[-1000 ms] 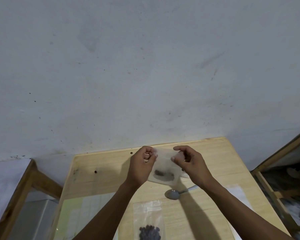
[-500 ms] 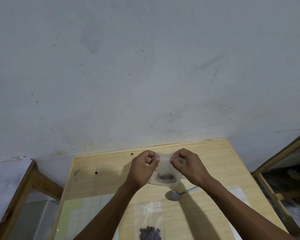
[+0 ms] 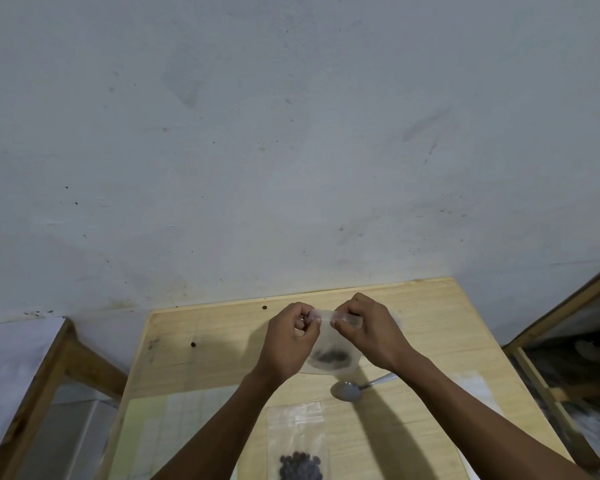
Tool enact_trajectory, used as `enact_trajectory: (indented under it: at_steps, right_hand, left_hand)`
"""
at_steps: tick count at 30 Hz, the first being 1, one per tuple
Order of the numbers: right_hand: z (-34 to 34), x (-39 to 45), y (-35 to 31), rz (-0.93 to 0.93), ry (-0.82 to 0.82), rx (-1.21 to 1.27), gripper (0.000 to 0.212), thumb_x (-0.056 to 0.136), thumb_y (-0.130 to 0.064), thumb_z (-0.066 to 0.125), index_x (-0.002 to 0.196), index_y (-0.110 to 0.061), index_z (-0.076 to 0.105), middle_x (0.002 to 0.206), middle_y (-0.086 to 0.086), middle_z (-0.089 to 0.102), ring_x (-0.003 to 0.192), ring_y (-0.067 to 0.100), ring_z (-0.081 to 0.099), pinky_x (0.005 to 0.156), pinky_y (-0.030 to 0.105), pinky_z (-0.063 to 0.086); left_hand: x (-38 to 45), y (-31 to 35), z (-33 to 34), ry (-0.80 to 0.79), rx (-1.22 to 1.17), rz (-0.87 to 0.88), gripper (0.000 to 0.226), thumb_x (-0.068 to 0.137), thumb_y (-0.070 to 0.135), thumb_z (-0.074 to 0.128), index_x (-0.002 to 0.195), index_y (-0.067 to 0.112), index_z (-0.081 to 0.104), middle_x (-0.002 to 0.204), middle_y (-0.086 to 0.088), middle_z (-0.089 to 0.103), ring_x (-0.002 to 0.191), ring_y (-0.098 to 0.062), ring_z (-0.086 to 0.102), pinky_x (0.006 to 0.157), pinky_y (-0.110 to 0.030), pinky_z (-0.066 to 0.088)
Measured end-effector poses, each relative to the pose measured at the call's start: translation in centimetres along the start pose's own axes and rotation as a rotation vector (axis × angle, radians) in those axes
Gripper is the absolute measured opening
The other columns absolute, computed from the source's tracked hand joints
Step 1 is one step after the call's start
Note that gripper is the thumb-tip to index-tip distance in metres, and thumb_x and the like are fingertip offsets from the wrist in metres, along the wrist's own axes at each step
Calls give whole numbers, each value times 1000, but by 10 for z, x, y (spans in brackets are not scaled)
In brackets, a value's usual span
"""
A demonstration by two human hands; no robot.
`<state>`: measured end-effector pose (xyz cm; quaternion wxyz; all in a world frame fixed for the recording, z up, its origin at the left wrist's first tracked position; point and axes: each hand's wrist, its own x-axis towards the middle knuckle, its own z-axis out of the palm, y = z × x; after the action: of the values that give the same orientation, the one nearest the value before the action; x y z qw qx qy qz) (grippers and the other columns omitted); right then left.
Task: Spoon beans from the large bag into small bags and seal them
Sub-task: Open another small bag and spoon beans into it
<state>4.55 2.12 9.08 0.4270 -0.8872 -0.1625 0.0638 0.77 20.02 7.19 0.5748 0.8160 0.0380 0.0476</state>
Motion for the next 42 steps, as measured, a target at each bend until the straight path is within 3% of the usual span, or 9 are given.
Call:
enact_trajectory:
  at_steps: [7,12,18,24,28,30,34,37,42]
  right_hand:
    - [-2,-2,2,48,35,126,12,87,-22,71,96,-23,64,98,-9,66,90,7,60,78,27,49]
    - [0,-10,11,117,42,223,8,90,-21,67,85,-16,63,88,3,67,77,18,60,76,42,55]
    - [9,-16,6,215,39,408,15,91,-18,67,80,-8,63,72,-4,54,63,3,47,60,12,40]
    - [17,-19,2,272,65,523,16,90,-13,68,76,-9,62,70,0,60,66,11,54,68,28,47]
    - [31,-25,2,354,73,634,12,92,-14,66,81,-12,66,74,2,62,69,15,59,67,34,54]
    - [40,-31,5,391,47,662,5,94,-14,64,96,-10,66,86,13,62,72,18,60,66,33,55]
    - [59,-51,18,474,-127,597,40,92,-6,64,128,-22,54,88,12,60,72,18,62,64,29,53]
    - [73,-71,24,481,-292,498,57,88,7,59,130,-29,48,82,8,57,68,19,56,66,34,51]
    - [87,-103,32,445,-386,271,58,83,5,59,128,-29,43,82,8,58,67,15,58,64,33,55]
  left_hand:
    - [1,-4,-7,43,-1,-38,7,94,18,63,91,25,65,84,3,67,81,-21,65,76,-46,59]
    - [-5,-8,-17,79,-56,-67,6,95,14,62,91,18,65,82,-2,68,75,-18,67,68,-37,62]
    - [-17,-14,-21,118,-125,-113,4,95,15,63,94,14,66,84,-3,69,76,-20,69,68,-33,61]
    - [-38,-29,-25,87,-31,-71,12,94,18,65,105,13,64,92,-4,71,84,-16,70,70,-27,59]
    - [-55,-41,-28,62,-20,-188,11,94,11,63,102,18,67,83,-3,72,76,-17,70,67,-29,60]
    - [-64,-45,-30,62,-56,-242,16,94,9,61,106,19,66,81,-5,71,74,-19,71,64,-30,60]
    - [-82,-57,-35,95,-153,-394,30,93,8,62,117,26,61,94,-14,66,82,-25,69,61,-30,59]
    - [-99,-72,-35,100,-155,-544,35,91,6,61,119,28,60,98,-20,65,78,-24,66,60,-32,59]
    - [-128,-86,-31,40,-49,-664,34,89,5,65,118,23,59,82,-8,66,72,-23,70,65,-38,63]
